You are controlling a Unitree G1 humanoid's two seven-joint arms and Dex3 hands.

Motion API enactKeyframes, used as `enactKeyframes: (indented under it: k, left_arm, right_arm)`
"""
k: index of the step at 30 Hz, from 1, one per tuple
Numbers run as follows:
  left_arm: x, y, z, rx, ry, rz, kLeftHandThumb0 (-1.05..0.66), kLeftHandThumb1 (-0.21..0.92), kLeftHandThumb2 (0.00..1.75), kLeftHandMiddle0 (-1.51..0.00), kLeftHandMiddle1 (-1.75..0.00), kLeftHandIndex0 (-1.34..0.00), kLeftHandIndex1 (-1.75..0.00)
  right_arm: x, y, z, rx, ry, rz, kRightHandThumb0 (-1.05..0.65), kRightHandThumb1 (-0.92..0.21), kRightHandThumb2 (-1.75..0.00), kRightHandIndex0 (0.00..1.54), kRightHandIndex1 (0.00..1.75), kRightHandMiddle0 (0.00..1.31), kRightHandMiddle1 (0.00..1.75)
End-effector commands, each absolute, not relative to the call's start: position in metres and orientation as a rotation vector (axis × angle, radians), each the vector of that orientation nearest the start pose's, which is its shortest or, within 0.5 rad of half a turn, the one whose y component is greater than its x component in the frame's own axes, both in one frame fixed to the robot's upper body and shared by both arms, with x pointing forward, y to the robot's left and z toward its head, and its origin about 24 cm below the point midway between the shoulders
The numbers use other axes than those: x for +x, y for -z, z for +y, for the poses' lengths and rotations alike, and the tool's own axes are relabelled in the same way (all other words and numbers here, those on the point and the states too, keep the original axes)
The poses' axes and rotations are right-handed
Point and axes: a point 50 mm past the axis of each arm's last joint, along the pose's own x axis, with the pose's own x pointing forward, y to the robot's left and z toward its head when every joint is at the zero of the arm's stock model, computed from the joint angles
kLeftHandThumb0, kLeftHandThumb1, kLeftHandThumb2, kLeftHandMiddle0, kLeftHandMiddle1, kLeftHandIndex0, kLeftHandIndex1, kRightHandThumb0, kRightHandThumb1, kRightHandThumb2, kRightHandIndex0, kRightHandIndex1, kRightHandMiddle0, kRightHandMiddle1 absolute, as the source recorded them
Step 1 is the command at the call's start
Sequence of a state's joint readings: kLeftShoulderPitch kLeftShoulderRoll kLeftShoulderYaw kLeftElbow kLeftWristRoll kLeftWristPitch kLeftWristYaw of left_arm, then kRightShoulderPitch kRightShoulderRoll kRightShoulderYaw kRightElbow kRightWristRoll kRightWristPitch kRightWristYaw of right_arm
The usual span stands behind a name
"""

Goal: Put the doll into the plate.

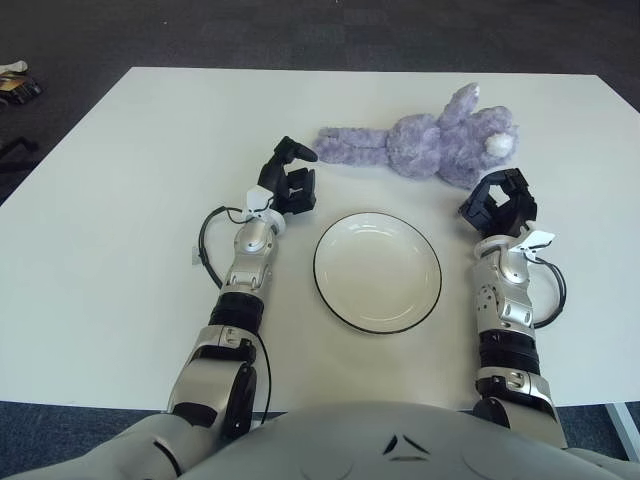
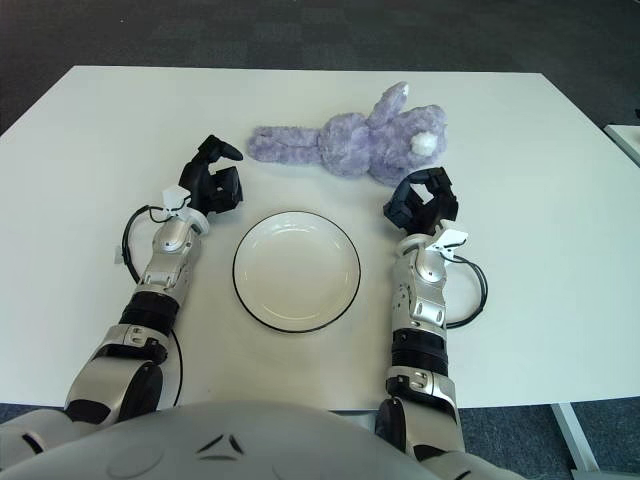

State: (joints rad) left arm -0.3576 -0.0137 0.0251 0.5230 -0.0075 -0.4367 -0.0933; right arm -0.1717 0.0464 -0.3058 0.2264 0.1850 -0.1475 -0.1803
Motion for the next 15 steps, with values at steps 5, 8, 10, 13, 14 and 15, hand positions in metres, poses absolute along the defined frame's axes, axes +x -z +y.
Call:
enactKeyframes:
  k: [5, 8, 10, 13, 14, 15]
  left_arm:
    - [0.300, -0.040, 0.130, 0.082, 0.196, -0.200, -0.41, 0.55, 1.01, -0.90, -1.75, -0.43, -1.75]
    - [0.301, -0.041, 0.129, 0.110, 0.216, -0.205, -0.41, 0.57, 0.99, -0.85, -1.75, -0.42, -1.75]
    - [0.301, -0.043, 0.129, 0.120, 0.231, -0.211, -0.26, 0.53, 1.05, -0.67, -1.74, -0.40, -1.75]
    - [0.301, -0.046, 0.128, 0.127, 0.267, -0.208, -0.11, 0.53, 1.06, -0.48, -1.74, -0.37, -1.74]
    - [0.301, -0.047, 0.127, 0.127, 0.278, -0.207, -0.07, 0.57, 1.01, -0.42, -1.73, -0.34, -1.73]
    - [0.301, -0.048, 0.127, 0.127, 0.285, -0.206, -0.05, 0.62, 0.93, -0.37, -1.71, -0.31, -1.71]
  right_arm:
    - [0.247, 0.013, -0.206, 0.312, 0.509, 0.154, -0.47, -0.36, -1.26, 1.00, 1.75, 0.58, 1.75]
    - [0.247, 0.013, -0.206, 0.311, 0.510, 0.153, -0.47, -0.36, -1.26, 1.01, 1.75, 0.58, 1.75]
    - [0.247, 0.013, -0.207, 0.310, 0.510, 0.153, -0.47, -0.36, -1.26, 1.01, 1.75, 0.58, 1.75]
    - [0.248, 0.013, -0.208, 0.305, 0.511, 0.156, -0.47, -0.36, -1.26, 1.01, 1.75, 0.58, 1.75]
    - [0.248, 0.013, -0.209, 0.300, 0.513, 0.157, -0.47, -0.36, -1.26, 1.00, 1.75, 0.58, 1.75]
    - [0.248, 0.013, -0.210, 0.297, 0.515, 0.158, -0.47, -0.36, -1.26, 1.00, 1.75, 0.58, 1.75]
